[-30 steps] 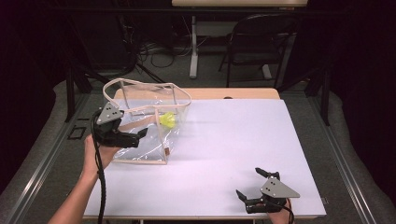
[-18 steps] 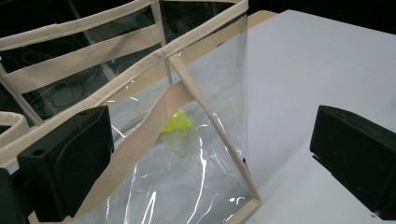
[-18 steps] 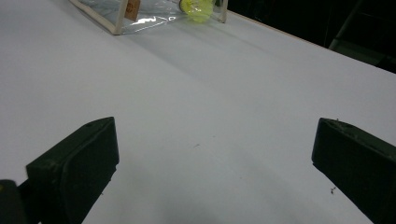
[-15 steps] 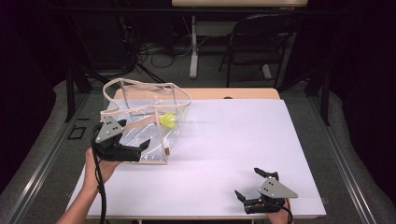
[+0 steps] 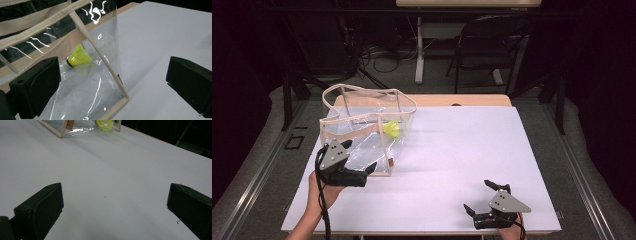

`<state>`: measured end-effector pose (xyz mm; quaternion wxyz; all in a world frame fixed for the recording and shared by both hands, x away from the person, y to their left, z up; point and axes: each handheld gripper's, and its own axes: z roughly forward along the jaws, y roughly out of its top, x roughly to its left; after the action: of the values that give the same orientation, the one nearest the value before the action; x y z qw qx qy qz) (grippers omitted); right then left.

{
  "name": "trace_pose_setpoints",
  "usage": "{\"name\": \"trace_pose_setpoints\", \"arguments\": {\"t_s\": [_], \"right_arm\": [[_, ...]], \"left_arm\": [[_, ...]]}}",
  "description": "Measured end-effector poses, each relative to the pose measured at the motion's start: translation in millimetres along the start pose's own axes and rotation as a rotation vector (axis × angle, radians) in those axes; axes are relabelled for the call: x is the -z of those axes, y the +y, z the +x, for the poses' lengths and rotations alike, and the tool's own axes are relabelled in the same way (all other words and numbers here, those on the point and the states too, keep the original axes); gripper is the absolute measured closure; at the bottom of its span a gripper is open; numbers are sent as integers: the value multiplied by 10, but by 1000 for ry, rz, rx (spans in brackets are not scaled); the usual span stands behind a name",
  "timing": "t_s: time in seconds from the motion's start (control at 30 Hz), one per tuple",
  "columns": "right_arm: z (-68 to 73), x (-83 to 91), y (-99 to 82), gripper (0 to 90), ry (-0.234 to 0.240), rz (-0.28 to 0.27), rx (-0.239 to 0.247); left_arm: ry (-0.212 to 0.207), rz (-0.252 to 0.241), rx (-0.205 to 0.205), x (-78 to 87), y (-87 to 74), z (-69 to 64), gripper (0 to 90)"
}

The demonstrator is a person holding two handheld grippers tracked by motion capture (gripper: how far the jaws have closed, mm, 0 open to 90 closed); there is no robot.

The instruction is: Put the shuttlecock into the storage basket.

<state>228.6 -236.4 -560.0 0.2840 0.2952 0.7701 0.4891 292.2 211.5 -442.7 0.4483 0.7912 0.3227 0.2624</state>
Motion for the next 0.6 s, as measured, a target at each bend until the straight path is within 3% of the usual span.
{"name": "trace_pose_setpoints", "arguments": {"t_s": [0.4,0.6], "right_arm": [[7,-3,-1,2,1,3,0],[8,-3,-2,2,1,4,1]], "left_arm": [[-19,-6,8,2,-257,-78,0],[-33,-6,32,-5,-408,-104,0]]}}
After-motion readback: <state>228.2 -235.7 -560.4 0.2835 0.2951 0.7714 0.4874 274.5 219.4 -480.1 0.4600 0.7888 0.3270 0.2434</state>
